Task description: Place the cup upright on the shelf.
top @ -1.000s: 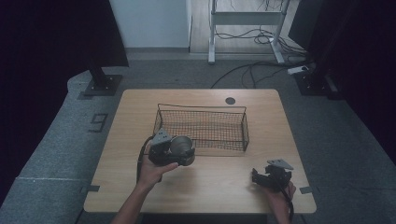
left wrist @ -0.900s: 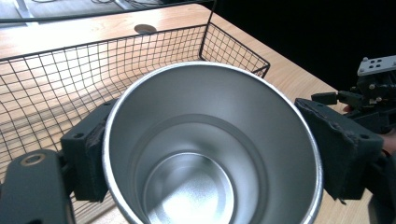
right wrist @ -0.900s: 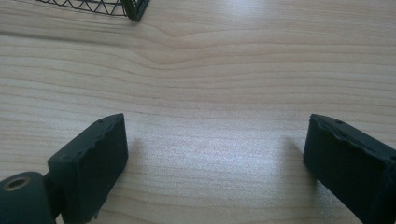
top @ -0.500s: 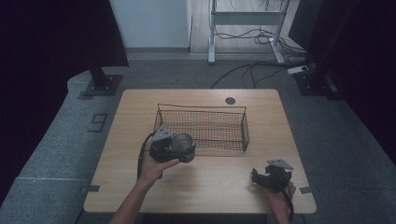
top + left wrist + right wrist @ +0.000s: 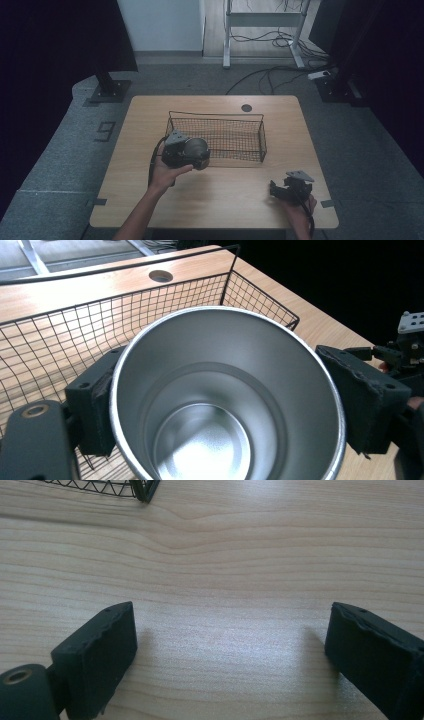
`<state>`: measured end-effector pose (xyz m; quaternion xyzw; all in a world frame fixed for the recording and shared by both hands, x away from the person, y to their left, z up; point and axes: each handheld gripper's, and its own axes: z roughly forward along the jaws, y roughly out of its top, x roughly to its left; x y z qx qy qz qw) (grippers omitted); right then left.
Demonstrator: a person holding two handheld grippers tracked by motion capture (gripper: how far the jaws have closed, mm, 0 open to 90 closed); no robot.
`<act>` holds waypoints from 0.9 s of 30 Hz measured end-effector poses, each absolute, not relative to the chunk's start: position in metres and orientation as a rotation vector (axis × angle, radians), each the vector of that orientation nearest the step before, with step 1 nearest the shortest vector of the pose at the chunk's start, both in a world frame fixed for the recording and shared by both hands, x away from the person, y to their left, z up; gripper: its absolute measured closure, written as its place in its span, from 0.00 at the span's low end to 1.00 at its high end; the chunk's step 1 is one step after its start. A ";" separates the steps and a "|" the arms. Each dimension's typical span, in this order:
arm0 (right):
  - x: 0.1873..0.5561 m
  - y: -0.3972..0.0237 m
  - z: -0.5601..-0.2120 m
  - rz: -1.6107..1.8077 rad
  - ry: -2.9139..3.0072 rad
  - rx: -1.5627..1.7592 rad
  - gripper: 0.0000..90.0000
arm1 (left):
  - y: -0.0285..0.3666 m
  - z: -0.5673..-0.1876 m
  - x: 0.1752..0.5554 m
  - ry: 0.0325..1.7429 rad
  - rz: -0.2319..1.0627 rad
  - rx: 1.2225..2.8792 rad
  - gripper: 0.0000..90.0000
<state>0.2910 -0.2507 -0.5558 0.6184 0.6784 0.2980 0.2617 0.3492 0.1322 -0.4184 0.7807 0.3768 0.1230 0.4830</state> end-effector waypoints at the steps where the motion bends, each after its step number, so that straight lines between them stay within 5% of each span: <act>1: 0.291 -0.251 -0.556 0.806 1.837 1.673 0.07 | 0.132 -0.418 0.350 0.917 0.304 1.906 0.16; 27: 0.291 -0.251 -0.556 0.807 1.835 1.672 0.07 | 0.121 -0.405 0.382 0.934 0.341 1.940 0.16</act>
